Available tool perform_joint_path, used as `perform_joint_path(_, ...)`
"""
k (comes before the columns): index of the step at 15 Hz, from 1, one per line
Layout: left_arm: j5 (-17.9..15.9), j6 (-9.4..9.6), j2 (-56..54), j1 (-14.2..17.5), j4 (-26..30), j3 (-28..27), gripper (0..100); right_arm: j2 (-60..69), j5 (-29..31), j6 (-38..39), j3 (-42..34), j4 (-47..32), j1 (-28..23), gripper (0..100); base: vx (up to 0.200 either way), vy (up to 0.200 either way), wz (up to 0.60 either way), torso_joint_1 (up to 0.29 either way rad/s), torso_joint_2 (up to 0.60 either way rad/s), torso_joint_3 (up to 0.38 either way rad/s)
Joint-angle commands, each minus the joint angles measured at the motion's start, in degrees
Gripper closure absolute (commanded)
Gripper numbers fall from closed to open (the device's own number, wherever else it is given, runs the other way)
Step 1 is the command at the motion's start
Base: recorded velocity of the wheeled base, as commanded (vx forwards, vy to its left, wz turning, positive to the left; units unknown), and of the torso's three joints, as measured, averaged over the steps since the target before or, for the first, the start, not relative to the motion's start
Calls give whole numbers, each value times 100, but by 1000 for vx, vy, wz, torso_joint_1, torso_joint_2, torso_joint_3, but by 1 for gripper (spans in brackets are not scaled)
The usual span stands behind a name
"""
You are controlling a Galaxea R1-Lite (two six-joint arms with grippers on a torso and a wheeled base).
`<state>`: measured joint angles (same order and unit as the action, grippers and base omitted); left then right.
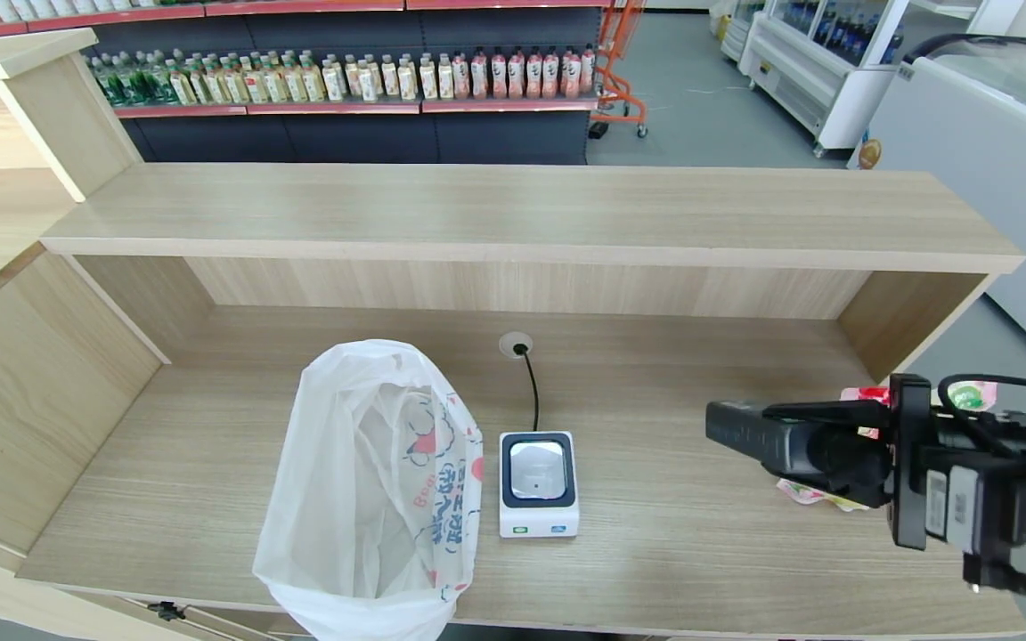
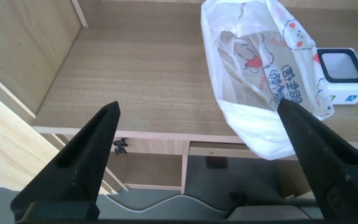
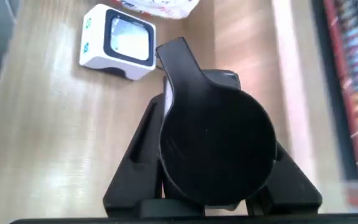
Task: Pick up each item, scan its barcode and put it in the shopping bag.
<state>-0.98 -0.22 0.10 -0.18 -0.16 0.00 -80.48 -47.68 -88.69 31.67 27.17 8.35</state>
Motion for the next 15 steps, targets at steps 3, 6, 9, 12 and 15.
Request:
perform_joint_path(3, 1, -4, -1, 1, -2, 0, 0, 191, -1007, -3260, -21, -924, 334, 100, 0, 0, 0, 0, 0, 0)
perform_joint_path(6, 1, -4, -1, 1, -2, 0, 0, -11, -875, -6064, 32, -2445, 905, 100, 0, 0, 0, 0, 0, 0)
perform_joint_path(9, 1, -4, -1, 1, -2, 0, 0, -697, -831, -7154, 252, -2427, 1793, 100, 0, 0, 0, 0, 0, 0)
perform_joint_path(12, 1, -4, -1, 1, -2, 0, 0, -1110, -822, -7127, 234, -1487, 2109, 100, 0, 0, 0, 0, 0, 0)
perform_joint_path(15, 1, -4, -1, -8, -2, 0, 0, -1532, -813, -7171, 287, -1285, 2391, 100, 0, 0, 0, 0, 0, 0)
